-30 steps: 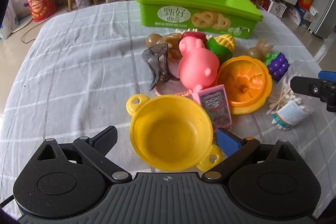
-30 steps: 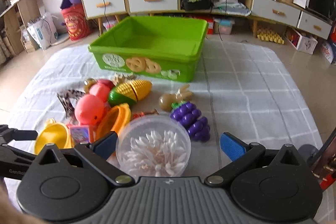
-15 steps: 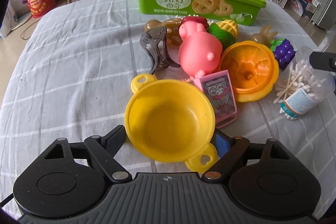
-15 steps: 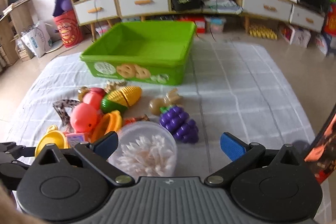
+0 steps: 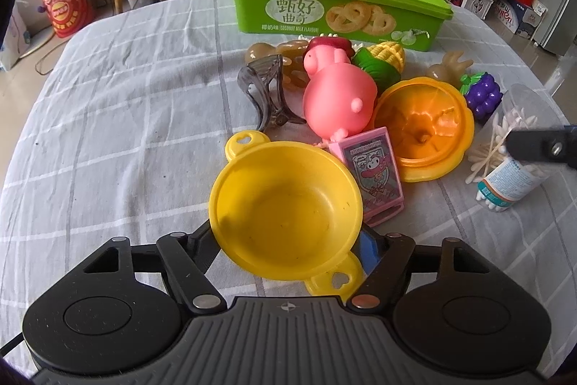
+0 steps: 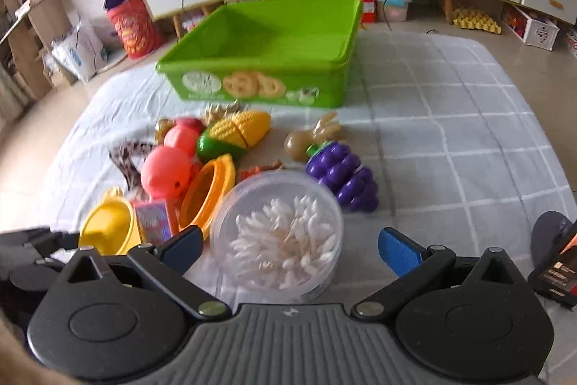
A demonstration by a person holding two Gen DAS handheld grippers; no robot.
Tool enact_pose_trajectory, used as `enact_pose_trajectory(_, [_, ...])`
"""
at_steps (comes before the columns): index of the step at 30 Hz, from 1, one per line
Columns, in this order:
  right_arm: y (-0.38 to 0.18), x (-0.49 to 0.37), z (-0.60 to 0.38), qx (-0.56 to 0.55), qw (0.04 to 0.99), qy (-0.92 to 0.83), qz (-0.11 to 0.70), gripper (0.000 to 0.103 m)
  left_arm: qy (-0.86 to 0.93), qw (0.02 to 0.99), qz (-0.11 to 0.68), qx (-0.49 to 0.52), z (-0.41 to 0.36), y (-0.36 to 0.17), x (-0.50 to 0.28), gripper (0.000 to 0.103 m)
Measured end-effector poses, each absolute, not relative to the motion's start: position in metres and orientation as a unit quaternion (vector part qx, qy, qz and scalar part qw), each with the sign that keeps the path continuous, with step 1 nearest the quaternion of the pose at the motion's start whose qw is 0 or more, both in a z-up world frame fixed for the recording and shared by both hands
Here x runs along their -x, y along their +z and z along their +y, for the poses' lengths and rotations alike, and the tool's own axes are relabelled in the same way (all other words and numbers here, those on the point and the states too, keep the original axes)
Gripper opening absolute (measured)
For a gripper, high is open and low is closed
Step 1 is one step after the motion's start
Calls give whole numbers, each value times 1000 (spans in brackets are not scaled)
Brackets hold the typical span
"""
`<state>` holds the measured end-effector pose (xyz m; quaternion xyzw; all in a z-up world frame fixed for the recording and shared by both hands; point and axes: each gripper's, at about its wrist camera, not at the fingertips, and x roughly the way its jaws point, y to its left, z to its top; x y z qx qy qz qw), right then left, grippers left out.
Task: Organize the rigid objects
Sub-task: 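Carry both held items over the green bin and open both tools to drop them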
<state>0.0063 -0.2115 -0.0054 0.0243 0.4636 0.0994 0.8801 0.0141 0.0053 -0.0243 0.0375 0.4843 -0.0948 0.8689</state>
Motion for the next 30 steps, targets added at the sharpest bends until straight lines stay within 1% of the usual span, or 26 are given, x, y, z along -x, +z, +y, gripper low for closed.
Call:
enact_pose_trajectory(2, [-8,-5,-207,-11,880,100,465,91,-95,872,478,-39,4,-22,-14,76])
enact_pose_trajectory(4, [-10,-4,-204,5,881,96,464,84,-95,875,472,-41,4,-20,-13,76])
enact_pose_trajectory(6, [-11,-3,-202,15,882,93,463,70,-96,877,469,-41,4,-18,-13,76])
enact_pose_trajectory(8, [-10,-2,-203,16,881,94,464,60,-97,879,465,-39,4,-16,-14,76])
enact_pose_trajectory(9, [-10,-3,-203,12,881,96,464,58,-98,880,463,-38,4,-15,-14,76])
enact_pose_trajectory(18, [1,-2,-205,12,887,91,452,57,-116,892,436,-25,2,5,-11,76])
enact_pose_trajectory(24, [19,-3,-203,6,898,95,429,57,-123,902,415,-14,2,21,-14,76])
enact_pose_trajectory(30, [42,-19,-194,0,909,104,405,57,-116,909,401,2,4,42,-35,76])
